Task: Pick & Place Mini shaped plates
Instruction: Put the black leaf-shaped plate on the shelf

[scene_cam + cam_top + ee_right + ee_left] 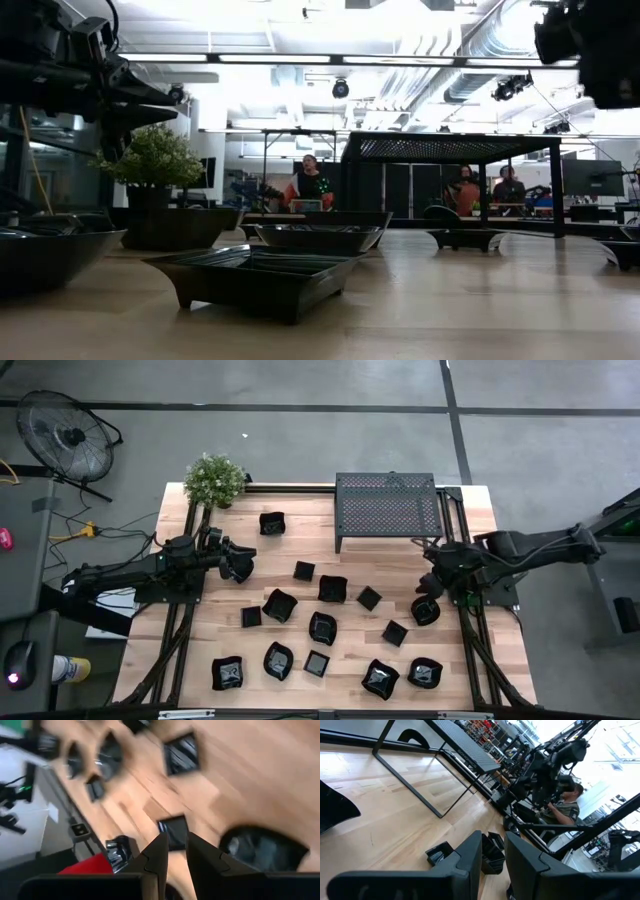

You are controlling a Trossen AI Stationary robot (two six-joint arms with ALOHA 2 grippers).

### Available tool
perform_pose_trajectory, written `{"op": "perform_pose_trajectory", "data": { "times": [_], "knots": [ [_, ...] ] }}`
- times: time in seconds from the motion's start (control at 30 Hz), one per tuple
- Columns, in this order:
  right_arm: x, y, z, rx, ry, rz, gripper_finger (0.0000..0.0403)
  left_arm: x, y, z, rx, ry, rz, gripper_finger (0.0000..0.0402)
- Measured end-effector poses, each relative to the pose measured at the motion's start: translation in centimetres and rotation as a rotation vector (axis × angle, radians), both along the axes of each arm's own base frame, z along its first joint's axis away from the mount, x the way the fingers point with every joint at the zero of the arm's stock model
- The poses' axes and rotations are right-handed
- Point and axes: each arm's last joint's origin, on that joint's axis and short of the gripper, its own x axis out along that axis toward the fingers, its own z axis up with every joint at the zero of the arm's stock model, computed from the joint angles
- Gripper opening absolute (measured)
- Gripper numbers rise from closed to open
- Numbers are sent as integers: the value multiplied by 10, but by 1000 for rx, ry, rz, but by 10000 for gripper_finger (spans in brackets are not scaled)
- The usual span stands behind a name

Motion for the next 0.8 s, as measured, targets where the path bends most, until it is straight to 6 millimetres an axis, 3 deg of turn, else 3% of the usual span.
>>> {"op": "perform_pose_trajectory", "data": {
  "times": [0.33,0.63,0.8],
  "knots": [
    [-5,1,-20,76,370,-155,62,0,0,0,0,0,0,81],
    [10,18,-36,49,528,-74,62,0,0,0,0,0,0,81],
    [26,23,-49,40,589,-132,66,0,0,0,0,0,0,81]
  ]
}}
